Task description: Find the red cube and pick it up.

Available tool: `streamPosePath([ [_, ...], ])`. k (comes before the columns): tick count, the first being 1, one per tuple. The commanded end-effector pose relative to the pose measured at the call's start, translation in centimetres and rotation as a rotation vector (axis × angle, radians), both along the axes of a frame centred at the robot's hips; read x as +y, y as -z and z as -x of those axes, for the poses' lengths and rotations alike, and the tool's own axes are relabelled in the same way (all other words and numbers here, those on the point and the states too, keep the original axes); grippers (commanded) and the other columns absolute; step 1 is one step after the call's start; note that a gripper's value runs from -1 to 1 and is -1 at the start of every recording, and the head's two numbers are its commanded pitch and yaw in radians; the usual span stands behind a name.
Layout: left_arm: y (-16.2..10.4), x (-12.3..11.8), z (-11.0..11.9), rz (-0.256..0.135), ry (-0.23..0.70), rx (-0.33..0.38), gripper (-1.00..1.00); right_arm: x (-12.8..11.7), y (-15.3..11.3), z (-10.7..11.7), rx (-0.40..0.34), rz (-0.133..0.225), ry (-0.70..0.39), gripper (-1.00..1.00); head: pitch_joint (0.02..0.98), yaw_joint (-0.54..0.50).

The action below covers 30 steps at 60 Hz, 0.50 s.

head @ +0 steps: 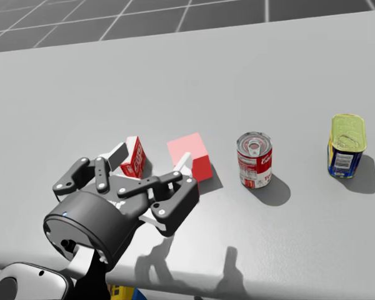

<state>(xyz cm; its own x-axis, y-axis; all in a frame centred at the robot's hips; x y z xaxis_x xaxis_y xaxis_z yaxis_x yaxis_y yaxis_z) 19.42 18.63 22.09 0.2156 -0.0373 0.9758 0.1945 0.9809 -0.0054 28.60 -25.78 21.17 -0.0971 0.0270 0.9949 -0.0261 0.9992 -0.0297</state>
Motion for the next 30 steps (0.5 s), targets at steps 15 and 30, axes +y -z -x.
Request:
streamPosePath([
  [15, 4.2, -2.1, -1.8, -0.007, -0.016, 0.086, -1.0, 0.0, 0.0, -0.1, -0.011, 0.012, 0.003, -1.0, 0.824, 0.26],
  [30, 5.2, -3.1, -4.7, 0.026, -0.058, 0.142, -1.0, 0.0, 0.0, -0.1, -0.014, 0.014, 0.003, -1.0, 0.822, 0.26],
])
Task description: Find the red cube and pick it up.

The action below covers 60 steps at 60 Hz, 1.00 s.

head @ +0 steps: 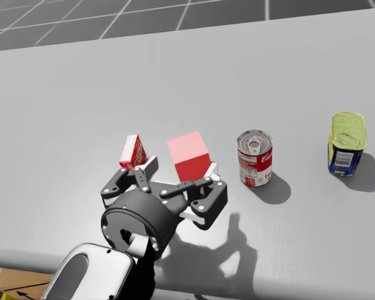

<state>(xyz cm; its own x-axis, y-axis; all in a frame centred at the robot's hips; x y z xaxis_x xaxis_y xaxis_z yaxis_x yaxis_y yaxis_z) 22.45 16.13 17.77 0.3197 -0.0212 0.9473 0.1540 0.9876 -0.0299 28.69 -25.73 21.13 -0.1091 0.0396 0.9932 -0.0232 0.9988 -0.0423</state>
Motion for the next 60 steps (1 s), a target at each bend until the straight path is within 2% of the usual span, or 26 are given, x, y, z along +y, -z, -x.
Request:
streamPosePath([
  [1, 0.9, -0.7, -1.8, 0.02, -0.022, 0.037, -1.0, 0.0, 0.0, 0.0, -0.001, 0.001, 0.0, -1.0, 0.822, 0.26],
  [10, 1.7, -1.3, -3.5, 0.009, -0.083, 0.06, -1.0, 0.0, 0.0, 0.0, -0.002, 0.001, -0.001, -1.0, 0.822, 0.26],
  [22, 2.0, -1.5, -4.8, -0.006, -0.162, 0.054, -1.0, -0.1, -0.1, 0.0, -0.004, 0.0, -0.001, -1.0, 0.823, 0.26],
  [41, 2.9, -1.7, -6.2, -0.006, -0.186, 0.073, -1.0, -0.1, -0.1, 0.0, -0.003, 0.001, -0.001, -1.0, 0.821, 0.26],
  [44, 3.2, -1.9, -6.2, -0.008, -0.182, 0.077, -0.83, -0.1, -0.1, 0.0, -0.004, 0.0, -0.001, -1.0, 0.821, 0.25],
  [47, 3.6, -2.0, -6.2, -0.012, -0.175, 0.083, -0.38, -0.1, -0.1, 0.0, -0.003, 0.001, -0.002, -1.0, 0.821, 0.26],
  [48, 3.7, -2.1, -6.2, -0.015, -0.17, 0.083, -0.11, -0.1, -0.1, 0.0, -0.003, 0.002, -0.002, -1.0, 0.821, 0.26],
  [50, 3.9, -2.1, -6.3, -0.016, -0.165, 0.084, 0.29, -0.1, -0.1, 0.0, -0.004, 0.001, -0.002, -1.0, 0.821, 0.26],
  [51, 3.9, -2.2, -6.3, -0.016, -0.164, 0.084, 0.38, -0.1, -0.1, 0.0, -0.004, 0.0, -0.002, -1.0, 0.822, 0.26],
  [52, 4.1, -2.2, -6.3, -0.017, -0.161, 0.087, 0.73, -0.1, -0.1, 0.0, -0.004, -0.001, -0.002, -1.0, 0.821, 0.26],
  [53, 4.1, -2.2, -6.2, -0.018, -0.157, 0.089, 0.87, -0.1, -0.1, 0.0, -0.004, -0.001, -0.002, -1.0, 0.821, 0.26],
  [60, 4.2, -2.3, -6.0, -0.022, -0.148, 0.088, 0.98, -0.1, -0.2, 0.0, -0.005, -0.001, -0.002, -1.0, 0.816, 0.25],
])
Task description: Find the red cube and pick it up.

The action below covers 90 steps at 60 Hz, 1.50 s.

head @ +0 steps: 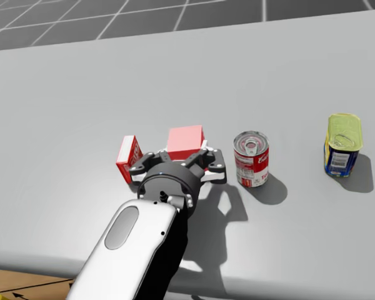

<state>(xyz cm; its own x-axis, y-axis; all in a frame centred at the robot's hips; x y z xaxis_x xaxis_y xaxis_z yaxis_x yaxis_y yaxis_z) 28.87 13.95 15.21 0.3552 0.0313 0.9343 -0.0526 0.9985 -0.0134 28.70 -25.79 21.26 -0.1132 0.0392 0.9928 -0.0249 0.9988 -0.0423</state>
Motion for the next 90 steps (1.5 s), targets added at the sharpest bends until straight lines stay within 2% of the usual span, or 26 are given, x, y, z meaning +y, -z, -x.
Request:
streamPosePath([
  [1, 1.7, -0.1, 0.4, 0.003, 0.059, 0.05, 0.99, -0.1, 0.0, 0.0, -0.001, -0.001, 0.0, -1.0, 0.814, 0.25],
  [7, 1.8, -0.2, 0.6, -0.003, 0.065, 0.049, 0.98, -0.1, -0.1, 0.0, -0.002, -0.002, 0.0, -1.0, 0.776, 0.25],
  [28, 2.2, -0.3, 0.9, -0.019, 0.077, 0.046, 1.0, -0.1, 0.0, 0.2, 0.0, -0.003, 0.002, -1.0, 0.496, 0.27],
  [40, 1.6, -0.4, 0.9, -0.025, 0.085, 0.034, 1.0, -0.2, 0.0, 0.3, -0.001, -0.005, 0.003, -1.0, 0.467, 0.27],
  [52, -1.5, -0.2, 0.4, -0.099, 0.091, -0.074, 1.0, -0.3, 0.0, 0.2, -0.002, 0.0, 0.005, -1.0, 0.467, 0.28],
  [71, -6.6, 0.5, -0.3, -0.171, 0.11, -0.188, 1.0, -0.3, 0.0, 0.2, -0.008, 0.011, 0.007, -1.0, 0.439, 0.28],
  [78, -9.2, 0.8, -0.6, -0.2, 0.114, -0.246, 1.0, -0.3, 0.0, 0.1, -0.011, 0.016, 0.007, -1.0, 0.431, 0.27],
  [85, -12.5, 1.2, -0.6, -0.223, 0.126, -0.322, 1.0, -0.3, 0.0, 0.1, -0.012, 0.018, 0.008, -1.0, 0.429, 0.27],
  [86, -13.6, 1.3, -0.6, -0.226, 0.125, -0.347, 1.0, -0.4, 0.0, 0.1, -0.011, 0.017, 0.009, -1.0, 0.429, 0.27],
  [90, -15.0, 1.5, -0.6, -0.234, 0.123, -0.378, 1.0, -0.4, 0.0, 0.1, -0.01, 0.015, 0.009, -1.0, 0.428, 0.27],
])
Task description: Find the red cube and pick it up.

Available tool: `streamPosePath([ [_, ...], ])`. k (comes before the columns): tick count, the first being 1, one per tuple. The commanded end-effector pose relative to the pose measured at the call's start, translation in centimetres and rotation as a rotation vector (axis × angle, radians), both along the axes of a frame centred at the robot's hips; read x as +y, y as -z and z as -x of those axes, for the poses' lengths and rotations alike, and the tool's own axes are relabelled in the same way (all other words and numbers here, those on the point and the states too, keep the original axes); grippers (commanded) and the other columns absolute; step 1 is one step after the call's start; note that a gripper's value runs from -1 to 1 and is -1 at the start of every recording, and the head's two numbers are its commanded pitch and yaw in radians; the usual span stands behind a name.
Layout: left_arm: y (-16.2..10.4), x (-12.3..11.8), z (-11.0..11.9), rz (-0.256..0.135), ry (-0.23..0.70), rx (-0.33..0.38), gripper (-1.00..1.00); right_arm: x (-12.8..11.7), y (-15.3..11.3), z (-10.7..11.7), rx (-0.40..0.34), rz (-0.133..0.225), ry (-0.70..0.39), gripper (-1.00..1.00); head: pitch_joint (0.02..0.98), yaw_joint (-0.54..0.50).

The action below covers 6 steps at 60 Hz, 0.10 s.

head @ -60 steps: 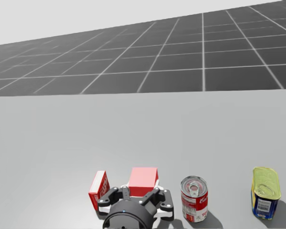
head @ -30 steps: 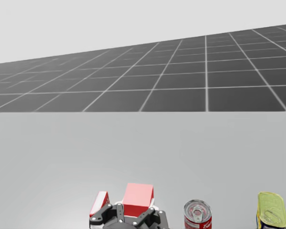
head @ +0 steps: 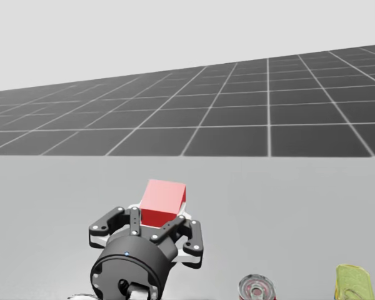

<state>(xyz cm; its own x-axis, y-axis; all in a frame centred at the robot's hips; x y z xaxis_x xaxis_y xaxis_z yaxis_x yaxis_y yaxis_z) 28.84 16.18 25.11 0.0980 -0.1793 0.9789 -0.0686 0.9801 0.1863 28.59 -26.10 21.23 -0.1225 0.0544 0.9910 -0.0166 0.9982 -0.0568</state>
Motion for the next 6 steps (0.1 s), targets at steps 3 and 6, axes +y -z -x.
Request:
streamPosePath([
  [3, -6.7, -0.5, -0.6, -0.045, 0.122, -0.137, 1.0, -0.1, 0.0, 0.0, 0.001, 0.0, 0.001, -1.0, 0.427, 0.27],
  [6, -7.8, -0.4, -0.5, -0.053, 0.116, -0.167, 1.0, -0.1, 0.0, 0.0, -0.001, 0.002, -0.001, -1.0, 0.427, 0.27],
])
